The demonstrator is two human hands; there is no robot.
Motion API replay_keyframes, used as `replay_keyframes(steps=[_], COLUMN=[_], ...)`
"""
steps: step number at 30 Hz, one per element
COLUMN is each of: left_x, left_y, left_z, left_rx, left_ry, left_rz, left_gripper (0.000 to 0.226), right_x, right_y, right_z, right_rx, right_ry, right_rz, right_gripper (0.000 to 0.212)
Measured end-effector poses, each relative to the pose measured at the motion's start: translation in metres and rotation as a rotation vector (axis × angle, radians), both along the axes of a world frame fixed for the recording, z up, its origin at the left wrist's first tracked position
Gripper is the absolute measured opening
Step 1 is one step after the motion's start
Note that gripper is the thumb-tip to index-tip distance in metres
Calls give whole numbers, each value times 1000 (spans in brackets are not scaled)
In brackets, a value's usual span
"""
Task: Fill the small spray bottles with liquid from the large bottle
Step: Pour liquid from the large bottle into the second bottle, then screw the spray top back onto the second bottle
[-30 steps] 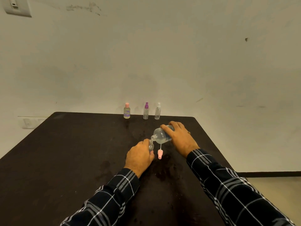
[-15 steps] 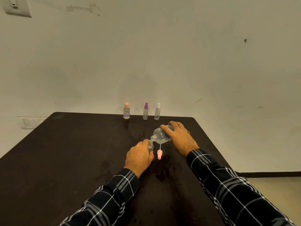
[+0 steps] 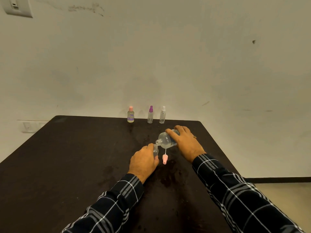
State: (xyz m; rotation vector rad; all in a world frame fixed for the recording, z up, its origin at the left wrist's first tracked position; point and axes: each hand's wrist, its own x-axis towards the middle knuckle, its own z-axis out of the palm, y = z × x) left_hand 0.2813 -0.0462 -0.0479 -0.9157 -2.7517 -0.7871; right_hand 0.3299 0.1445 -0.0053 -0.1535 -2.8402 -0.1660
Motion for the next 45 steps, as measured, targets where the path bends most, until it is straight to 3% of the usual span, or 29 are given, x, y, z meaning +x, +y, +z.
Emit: replay_keyframes(steps=[21, 27, 32, 38, 45], left_x=[-3, -2, -2, -2, -4], left_y=[0, -2, -3, -4, -4], left_z=[-4, -5, -7, -9, -12], left_rx=[37, 47, 53, 57, 73], left_ry=[-7, -9, -9, -10, -21], left_rz=[1, 8, 14, 25, 21], left_gripper=[27, 29, 30, 39, 43], right_x=[0, 3, 2, 7, 15], right_y=[-3, -6, -6, -2, 4], right_z=[0, -5, -15, -27, -34], right_rx=[-13, -96, -274, -657, -933], right_ry=[-19, -43, -37, 122, 270], right_rz=[-4, -19, -55, -139, -248], right_gripper=[83, 82, 78, 71, 76])
